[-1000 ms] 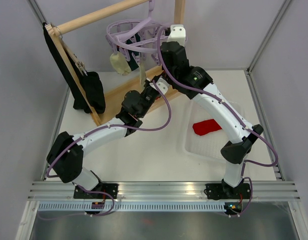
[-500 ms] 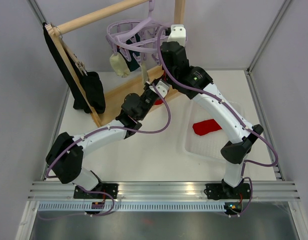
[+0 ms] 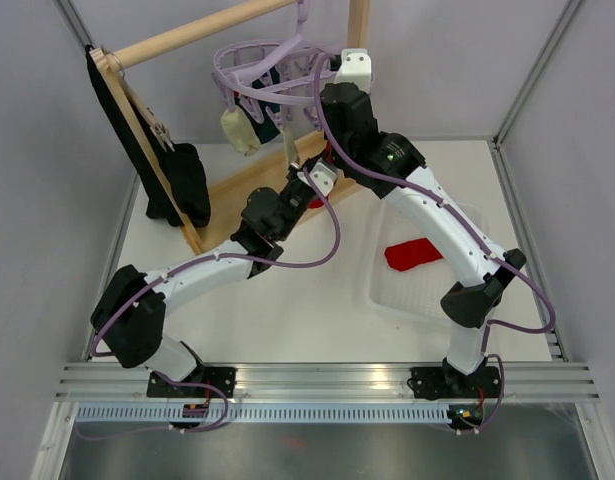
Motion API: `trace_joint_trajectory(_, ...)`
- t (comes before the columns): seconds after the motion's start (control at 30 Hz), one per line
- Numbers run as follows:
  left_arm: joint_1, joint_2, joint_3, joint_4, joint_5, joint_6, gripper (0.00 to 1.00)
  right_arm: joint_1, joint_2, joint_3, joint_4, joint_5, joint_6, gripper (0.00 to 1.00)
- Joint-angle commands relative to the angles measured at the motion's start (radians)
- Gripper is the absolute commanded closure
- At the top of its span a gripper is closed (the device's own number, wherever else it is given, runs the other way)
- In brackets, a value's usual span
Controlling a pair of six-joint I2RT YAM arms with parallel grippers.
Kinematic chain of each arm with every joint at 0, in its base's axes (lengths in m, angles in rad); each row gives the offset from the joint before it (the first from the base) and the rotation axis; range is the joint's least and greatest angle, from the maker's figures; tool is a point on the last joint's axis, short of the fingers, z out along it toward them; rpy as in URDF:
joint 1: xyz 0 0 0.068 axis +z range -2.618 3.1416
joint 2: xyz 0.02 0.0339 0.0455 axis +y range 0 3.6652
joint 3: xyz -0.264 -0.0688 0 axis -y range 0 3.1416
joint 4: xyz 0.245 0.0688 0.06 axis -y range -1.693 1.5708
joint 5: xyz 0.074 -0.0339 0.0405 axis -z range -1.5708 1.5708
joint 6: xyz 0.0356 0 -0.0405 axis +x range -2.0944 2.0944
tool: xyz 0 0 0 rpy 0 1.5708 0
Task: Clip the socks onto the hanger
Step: Clamp the sock onto the hanger.
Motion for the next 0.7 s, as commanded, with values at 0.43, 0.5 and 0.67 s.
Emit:
trace_joint_trajectory(0.43,-0.054,-0.004,0.003,0.134,-0.107,0.045,0.98,-0.004,0.020,0.064,-0.011,0.071,-0.001,1.00)
trace_joint_trajectory(0.5,-0.054,-0.001,0.009,0.151,-0.132,0.048,0.98,-0.005,0.020,0.064,-0.014,0.073,-0.003,1.00)
trace_joint_trajectory(0.67,-0.054,0.022,0.031,0.158,-0.152,0.062,0.98,-0.005,0.019,0.061,-0.017,0.076,-0.004,1.00)
